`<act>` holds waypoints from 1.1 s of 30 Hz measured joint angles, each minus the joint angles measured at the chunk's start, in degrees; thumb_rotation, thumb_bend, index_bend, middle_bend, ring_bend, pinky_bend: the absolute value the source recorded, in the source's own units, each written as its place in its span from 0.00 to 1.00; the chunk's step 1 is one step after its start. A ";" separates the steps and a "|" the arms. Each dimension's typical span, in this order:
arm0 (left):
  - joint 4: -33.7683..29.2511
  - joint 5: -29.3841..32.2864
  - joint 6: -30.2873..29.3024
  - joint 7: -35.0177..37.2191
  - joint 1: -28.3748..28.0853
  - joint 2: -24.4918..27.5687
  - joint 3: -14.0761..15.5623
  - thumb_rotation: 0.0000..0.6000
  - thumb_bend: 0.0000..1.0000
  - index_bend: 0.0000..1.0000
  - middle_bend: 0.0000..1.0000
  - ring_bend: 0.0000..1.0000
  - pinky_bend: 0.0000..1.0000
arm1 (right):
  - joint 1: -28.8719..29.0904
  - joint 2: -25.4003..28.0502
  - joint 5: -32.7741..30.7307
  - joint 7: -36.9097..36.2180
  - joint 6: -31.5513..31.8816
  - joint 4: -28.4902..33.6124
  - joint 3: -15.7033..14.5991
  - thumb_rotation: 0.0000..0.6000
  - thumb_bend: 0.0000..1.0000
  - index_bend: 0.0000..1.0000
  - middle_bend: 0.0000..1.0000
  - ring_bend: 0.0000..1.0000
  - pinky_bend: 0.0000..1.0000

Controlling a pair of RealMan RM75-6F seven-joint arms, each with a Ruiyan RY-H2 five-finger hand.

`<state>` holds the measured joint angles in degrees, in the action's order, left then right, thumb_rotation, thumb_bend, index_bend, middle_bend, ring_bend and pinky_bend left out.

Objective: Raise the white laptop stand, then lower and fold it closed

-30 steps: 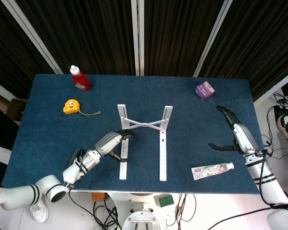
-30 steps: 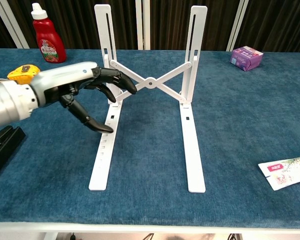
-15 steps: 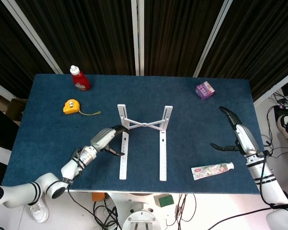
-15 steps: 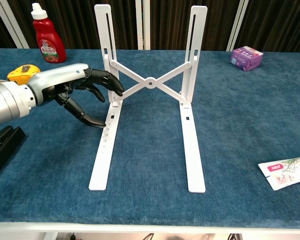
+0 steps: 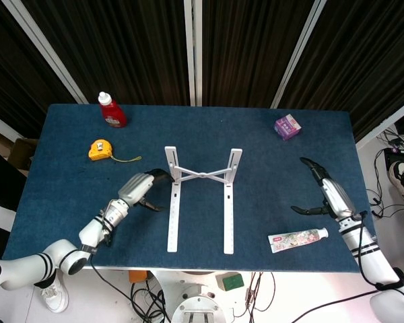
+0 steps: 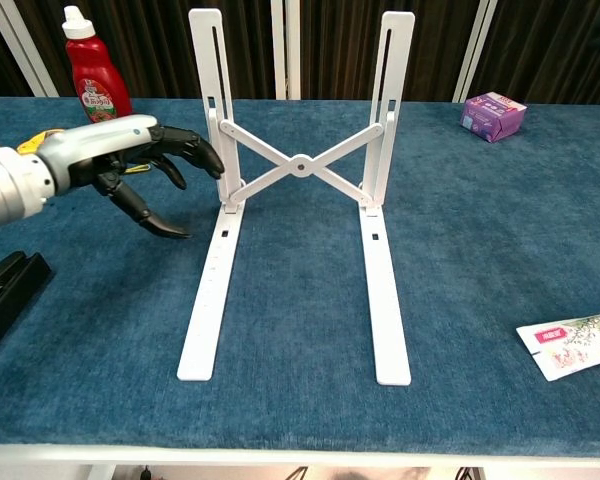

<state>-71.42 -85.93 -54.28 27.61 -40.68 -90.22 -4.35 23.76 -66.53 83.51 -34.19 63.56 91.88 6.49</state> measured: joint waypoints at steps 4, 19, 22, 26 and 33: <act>-1.21 0.01 -2.95 -7.56 2.14 2.28 0.93 1.00 0.10 0.29 0.26 0.17 0.26 | 3.28 -4.40 -0.94 -1.04 -3.50 -5.47 1.06 1.00 0.00 0.00 0.08 0.00 0.00; -13.31 5.04 -15.76 -22.60 14.88 16.77 2.81 1.00 0.10 0.27 0.25 0.17 0.24 | 16.49 -16.55 4.58 -7.52 -9.65 -13.22 4.78 1.00 0.00 0.00 0.09 0.00 0.00; -13.47 5.20 -15.87 -22.78 15.56 17.37 2.92 1.00 0.10 0.27 0.25 0.17 0.24 | 16.27 -16.86 8.17 -9.78 -6.47 -13.28 3.05 1.00 0.00 0.00 0.11 0.00 0.00; -13.38 5.52 -15.81 -22.29 16.05 18.05 2.69 1.00 0.10 0.27 0.25 0.17 0.24 | 14.93 -15.84 13.33 -11.57 -1.34 -12.63 -1.48 1.00 0.00 0.00 0.11 0.00 0.00; -13.82 4.95 -16.07 -21.82 16.18 20.05 1.59 1.00 0.10 0.27 0.25 0.17 0.24 | 11.73 -11.77 16.47 -8.70 1.80 -10.89 -7.64 1.00 0.00 0.00 0.10 0.00 0.00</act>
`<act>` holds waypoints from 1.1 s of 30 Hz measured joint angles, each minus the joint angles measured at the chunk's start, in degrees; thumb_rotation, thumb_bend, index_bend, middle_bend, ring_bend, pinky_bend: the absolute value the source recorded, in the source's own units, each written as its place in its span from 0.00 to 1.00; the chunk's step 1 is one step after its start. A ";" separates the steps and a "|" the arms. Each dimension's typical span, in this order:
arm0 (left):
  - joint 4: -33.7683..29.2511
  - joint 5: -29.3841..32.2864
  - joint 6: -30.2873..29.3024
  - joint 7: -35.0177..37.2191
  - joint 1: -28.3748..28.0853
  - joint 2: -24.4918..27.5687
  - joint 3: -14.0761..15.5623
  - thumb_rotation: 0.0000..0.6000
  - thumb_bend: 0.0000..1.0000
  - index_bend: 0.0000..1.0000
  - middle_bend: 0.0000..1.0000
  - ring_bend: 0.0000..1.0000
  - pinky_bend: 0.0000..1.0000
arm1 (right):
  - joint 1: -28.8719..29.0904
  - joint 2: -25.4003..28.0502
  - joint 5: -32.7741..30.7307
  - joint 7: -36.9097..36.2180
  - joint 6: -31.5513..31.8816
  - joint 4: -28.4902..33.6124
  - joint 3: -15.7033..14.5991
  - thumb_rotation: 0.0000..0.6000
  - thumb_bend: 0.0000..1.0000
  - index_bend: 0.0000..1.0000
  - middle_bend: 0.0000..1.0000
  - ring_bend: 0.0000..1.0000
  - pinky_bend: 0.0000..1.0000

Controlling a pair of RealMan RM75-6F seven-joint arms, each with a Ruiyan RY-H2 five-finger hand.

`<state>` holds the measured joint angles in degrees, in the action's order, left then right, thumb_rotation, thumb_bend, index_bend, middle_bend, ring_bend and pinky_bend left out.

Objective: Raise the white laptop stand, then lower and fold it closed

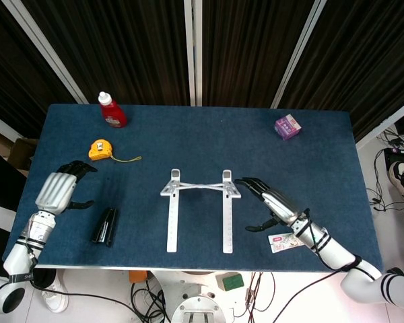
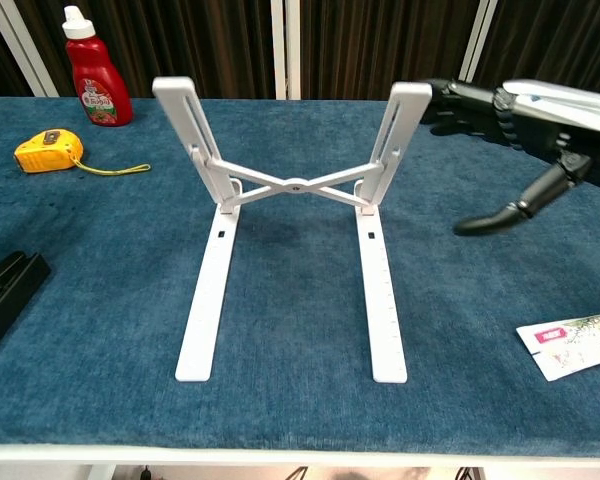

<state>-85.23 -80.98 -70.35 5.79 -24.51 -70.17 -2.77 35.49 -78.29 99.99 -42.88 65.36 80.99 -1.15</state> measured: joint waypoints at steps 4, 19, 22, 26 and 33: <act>0.17 -0.85 -0.37 0.28 -0.48 -0.27 -0.84 1.00 0.10 0.26 0.25 0.17 0.24 | -2.06 1.43 -0.26 5.99 -0.16 0.03 -2.42 1.00 0.00 0.00 0.10 0.00 0.00; 8.95 -1.10 15.78 -6.08 -14.47 -10.56 -4.68 1.00 0.07 0.16 0.10 0.08 0.18 | -4.70 -0.46 4.74 41.09 4.26 2.21 -2.54 1.00 0.00 0.39 0.43 0.30 0.34; 12.60 0.10 19.39 -7.59 -17.26 -14.66 -5.27 1.00 0.06 0.14 0.08 0.07 0.17 | -4.74 -2.79 6.78 50.04 5.06 2.10 -1.96 1.00 0.00 0.52 0.53 0.42 0.47; 17.72 1.27 22.10 -9.51 -19.75 -19.35 -5.48 1.00 0.06 0.12 0.07 0.06 0.16 | -4.88 -7.44 8.45 55.79 5.79 0.11 -1.55 1.00 0.00 0.61 0.61 0.51 0.56; 20.30 1.99 21.63 -9.87 -20.59 -22.08 -5.12 1.00 0.05 0.12 0.06 0.06 0.16 | -5.74 -12.99 8.45 55.40 7.18 -6.49 -1.89 1.00 0.00 0.63 0.66 0.58 0.62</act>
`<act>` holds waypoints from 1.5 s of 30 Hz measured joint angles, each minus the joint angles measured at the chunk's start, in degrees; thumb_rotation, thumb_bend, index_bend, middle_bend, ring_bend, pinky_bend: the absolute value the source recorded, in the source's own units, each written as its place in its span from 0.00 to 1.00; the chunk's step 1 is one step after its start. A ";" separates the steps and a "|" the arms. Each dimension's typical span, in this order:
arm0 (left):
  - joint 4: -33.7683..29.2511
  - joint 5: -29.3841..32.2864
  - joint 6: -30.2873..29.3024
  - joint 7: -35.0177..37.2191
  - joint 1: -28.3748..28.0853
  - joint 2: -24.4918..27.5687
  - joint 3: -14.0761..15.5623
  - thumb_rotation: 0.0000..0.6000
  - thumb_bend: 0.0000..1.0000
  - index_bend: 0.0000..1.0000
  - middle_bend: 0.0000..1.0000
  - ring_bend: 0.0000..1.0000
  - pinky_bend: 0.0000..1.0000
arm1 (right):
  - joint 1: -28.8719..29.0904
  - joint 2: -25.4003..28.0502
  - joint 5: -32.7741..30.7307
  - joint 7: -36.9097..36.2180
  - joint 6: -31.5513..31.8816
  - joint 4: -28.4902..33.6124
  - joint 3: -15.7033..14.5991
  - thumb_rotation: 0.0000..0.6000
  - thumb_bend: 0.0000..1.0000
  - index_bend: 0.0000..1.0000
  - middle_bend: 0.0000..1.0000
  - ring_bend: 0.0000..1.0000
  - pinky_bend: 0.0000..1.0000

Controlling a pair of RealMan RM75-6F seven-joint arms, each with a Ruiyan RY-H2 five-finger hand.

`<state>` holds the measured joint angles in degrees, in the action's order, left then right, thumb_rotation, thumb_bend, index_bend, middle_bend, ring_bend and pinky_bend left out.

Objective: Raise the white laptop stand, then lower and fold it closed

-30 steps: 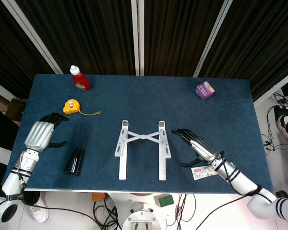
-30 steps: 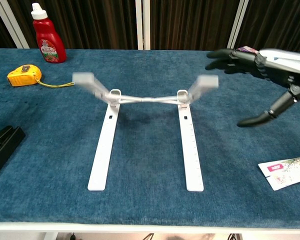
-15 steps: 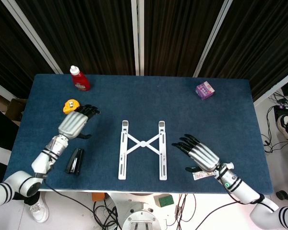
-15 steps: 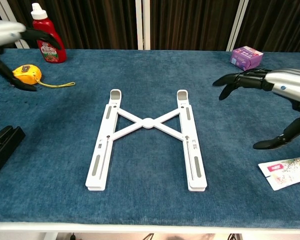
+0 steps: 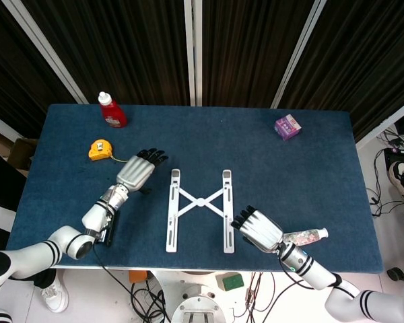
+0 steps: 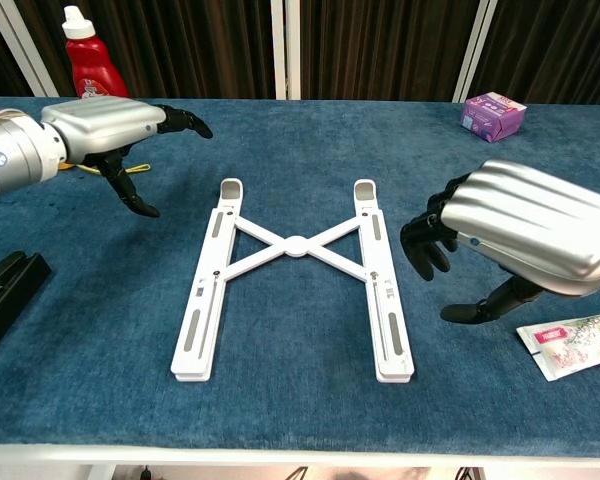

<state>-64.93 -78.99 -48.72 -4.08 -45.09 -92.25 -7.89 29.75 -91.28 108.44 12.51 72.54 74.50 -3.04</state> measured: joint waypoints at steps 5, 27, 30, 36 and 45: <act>-0.30 -0.20 -0.41 1.82 0.18 -0.25 0.47 1.00 0.05 0.12 0.07 0.06 0.16 | -0.04 -3.02 -0.20 -1.24 0.87 -4.85 -0.11 1.00 0.00 0.64 0.67 0.58 0.63; 3.34 -0.70 -0.27 4.82 -0.60 -2.90 1.60 1.00 0.05 0.12 0.06 0.06 0.16 | 2.74 -12.51 0.52 -1.89 2.96 -17.88 -0.05 1.00 0.00 0.64 0.68 0.59 0.63; 3.83 -0.90 -0.32 5.43 -0.70 -3.14 1.72 1.00 0.05 0.12 0.06 0.06 0.16 | 3.48 -13.81 0.80 -1.69 3.19 -19.60 0.01 1.00 0.00 0.64 0.67 0.59 0.63; 4.47 -1.20 -0.09 7.42 -1.09 -4.05 1.74 1.00 0.05 0.12 0.06 0.06 0.16 | 4.31 -16.47 0.69 -2.11 3.75 -22.19 0.02 1.00 0.00 0.64 0.67 0.59 0.63; 5.87 -1.91 0.03 9.19 -1.77 -5.95 1.99 1.00 0.05 0.12 0.06 0.06 0.16 | 5.27 -18.93 0.24 -3.04 4.96 -24.31 0.09 1.00 0.00 0.64 0.67 0.59 0.63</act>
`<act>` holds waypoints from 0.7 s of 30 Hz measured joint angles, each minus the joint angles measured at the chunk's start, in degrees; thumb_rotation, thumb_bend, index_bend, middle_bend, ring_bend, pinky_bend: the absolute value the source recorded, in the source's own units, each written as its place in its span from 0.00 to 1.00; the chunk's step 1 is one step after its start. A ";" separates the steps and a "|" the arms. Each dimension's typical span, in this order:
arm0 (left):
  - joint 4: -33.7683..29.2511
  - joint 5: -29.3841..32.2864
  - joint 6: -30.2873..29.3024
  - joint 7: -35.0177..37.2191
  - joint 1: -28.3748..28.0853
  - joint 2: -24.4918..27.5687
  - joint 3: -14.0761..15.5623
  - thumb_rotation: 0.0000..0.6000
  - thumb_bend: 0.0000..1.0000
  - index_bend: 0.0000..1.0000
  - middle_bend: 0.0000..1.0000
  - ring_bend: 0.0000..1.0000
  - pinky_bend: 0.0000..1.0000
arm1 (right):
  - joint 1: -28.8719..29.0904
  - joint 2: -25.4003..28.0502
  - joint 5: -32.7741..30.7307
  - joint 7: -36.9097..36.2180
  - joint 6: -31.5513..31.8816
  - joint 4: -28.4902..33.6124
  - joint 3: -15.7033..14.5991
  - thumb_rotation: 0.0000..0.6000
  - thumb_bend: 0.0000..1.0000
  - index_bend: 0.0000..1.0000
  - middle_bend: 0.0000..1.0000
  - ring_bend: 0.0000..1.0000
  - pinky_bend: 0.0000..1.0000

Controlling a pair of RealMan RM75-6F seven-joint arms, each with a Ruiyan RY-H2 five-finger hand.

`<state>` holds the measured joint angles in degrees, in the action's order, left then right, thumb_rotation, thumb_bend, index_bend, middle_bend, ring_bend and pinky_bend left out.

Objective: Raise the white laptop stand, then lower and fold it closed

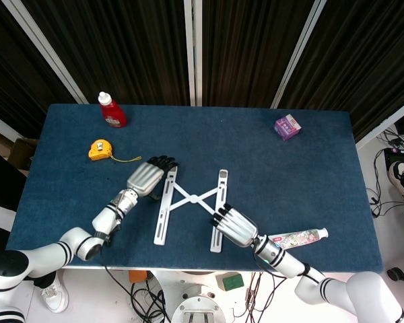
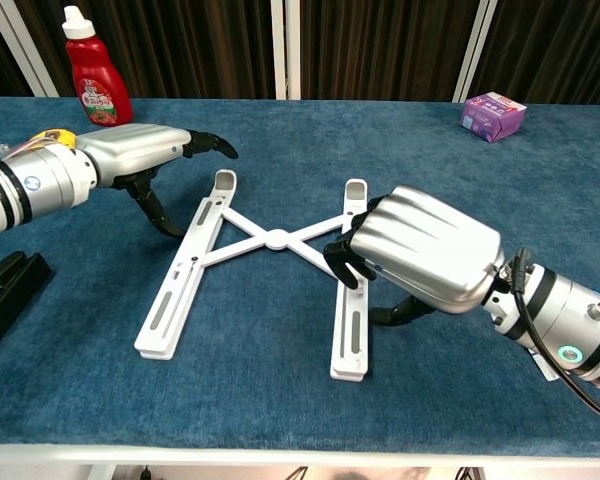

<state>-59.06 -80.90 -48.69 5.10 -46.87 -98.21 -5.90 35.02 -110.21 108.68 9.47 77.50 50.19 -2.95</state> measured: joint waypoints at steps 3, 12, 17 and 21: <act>0.48 -0.08 0.18 0.64 -0.15 -0.71 0.09 1.00 0.05 0.12 0.06 0.06 0.16 | 0.47 -0.70 -0.16 -0.20 0.07 -0.47 0.08 1.00 0.00 0.64 0.67 0.59 0.63; 1.03 -0.68 0.48 4.97 -0.65 -2.80 0.22 1.00 0.05 0.12 0.07 0.06 0.16 | 1.69 -3.26 -1.15 -0.76 0.06 -2.45 0.82 1.00 0.00 0.64 0.67 0.59 0.63; 0.43 -1.65 0.36 6.98 -1.11 -3.30 0.40 1.00 0.05 0.12 0.07 0.06 0.16 | 2.51 -4.95 -1.53 -1.70 0.26 -3.99 1.02 1.00 0.00 0.64 0.67 0.59 0.63; -0.62 -2.82 -0.15 7.56 -1.50 -3.39 0.83 1.00 0.05 0.12 0.07 0.06 0.16 | 3.15 -5.83 -1.74 -2.15 -0.04 -4.66 0.95 1.00 0.00 0.64 0.67 0.59 0.63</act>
<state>-59.68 -83.73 -48.84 12.66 -48.36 -101.59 -5.07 38.17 -116.04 106.94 7.32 77.46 45.53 -1.99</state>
